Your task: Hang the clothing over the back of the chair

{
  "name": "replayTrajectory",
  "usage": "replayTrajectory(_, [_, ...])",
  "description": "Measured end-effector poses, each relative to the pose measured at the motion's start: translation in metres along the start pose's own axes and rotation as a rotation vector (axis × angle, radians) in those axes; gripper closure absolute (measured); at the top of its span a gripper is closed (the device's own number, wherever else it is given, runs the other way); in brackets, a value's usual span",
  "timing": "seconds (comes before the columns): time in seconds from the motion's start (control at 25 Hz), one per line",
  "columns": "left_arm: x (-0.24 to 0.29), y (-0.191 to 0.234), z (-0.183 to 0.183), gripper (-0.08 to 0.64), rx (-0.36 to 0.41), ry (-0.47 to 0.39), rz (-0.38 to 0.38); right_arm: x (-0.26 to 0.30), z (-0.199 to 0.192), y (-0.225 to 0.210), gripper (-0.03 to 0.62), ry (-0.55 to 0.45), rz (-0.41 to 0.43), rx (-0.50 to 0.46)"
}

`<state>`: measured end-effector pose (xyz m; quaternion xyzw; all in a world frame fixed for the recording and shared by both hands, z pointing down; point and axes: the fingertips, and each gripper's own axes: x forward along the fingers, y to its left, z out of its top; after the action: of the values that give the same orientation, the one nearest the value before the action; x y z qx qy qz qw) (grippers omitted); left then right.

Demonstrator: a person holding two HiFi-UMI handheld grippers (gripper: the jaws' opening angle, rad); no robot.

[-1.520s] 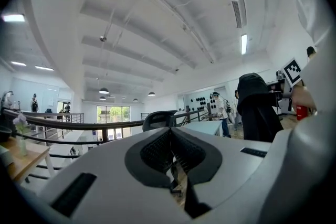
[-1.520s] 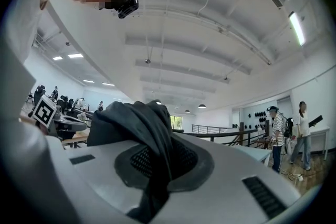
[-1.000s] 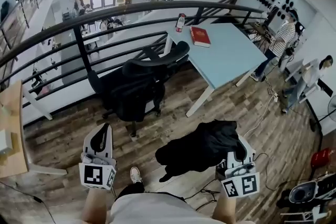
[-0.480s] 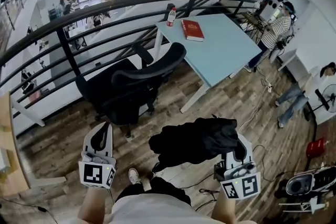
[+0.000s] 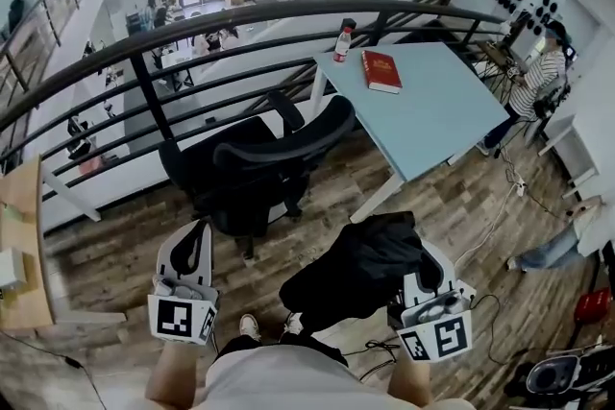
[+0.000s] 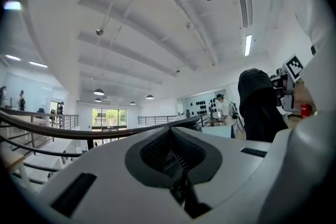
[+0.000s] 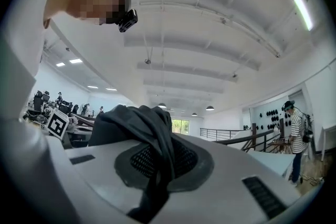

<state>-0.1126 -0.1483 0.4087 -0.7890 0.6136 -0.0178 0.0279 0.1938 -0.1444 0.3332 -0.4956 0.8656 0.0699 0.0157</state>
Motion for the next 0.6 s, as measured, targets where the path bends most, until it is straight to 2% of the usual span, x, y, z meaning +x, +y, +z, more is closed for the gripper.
replayTrajectory(0.32, [0.007,-0.01,-0.002,0.535,-0.017,-0.014,0.032,0.031,0.021,-0.02,0.558,-0.048,0.044,-0.031])
replayTrajectory(0.6, [0.014,-0.008,0.002,0.535,-0.025,-0.03,0.042,0.08,0.039,-0.025,0.558,-0.093,0.066,-0.052])
